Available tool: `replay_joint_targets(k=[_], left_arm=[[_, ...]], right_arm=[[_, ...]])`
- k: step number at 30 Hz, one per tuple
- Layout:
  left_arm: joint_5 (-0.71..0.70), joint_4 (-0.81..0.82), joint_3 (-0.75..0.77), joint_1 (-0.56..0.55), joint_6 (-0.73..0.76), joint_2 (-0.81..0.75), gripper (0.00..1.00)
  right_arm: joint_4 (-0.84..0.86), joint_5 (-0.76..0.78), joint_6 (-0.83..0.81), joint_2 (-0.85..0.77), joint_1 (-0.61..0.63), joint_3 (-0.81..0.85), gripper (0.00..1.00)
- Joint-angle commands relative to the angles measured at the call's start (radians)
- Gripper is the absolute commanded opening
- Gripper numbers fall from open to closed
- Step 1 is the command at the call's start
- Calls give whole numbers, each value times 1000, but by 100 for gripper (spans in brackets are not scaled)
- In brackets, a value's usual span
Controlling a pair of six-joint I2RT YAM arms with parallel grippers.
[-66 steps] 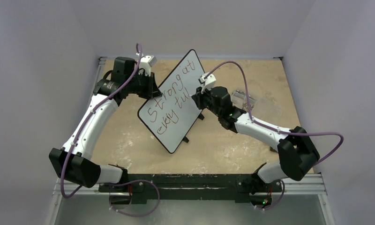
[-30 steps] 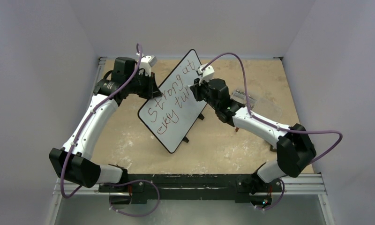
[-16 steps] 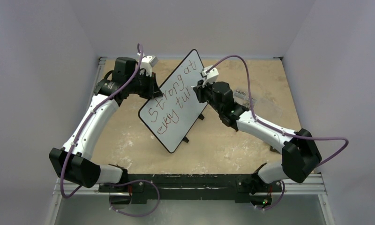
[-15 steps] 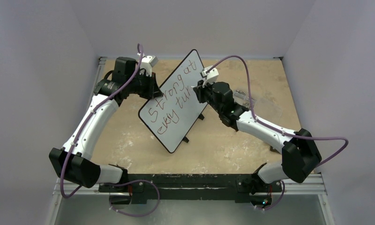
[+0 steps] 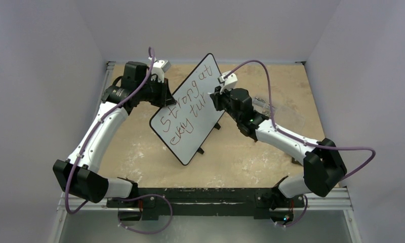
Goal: Write a sentence on the whiteboard
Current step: Write a sentence at the center of the board.
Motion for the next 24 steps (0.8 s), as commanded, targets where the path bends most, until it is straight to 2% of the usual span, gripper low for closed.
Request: replay_joint_targets(k=[1,10,24], left_arm=[[-51,43,10,-4,69,-9,0],[-54,41,10,-5,72,-9,0],[-60,39,11,-7,72,-14,0]], right_arm=[[60,1,6,22,-8,40,0],[70,-18,14,59,-10,62,0],[91,-37,58,53,-9,-13,0]])
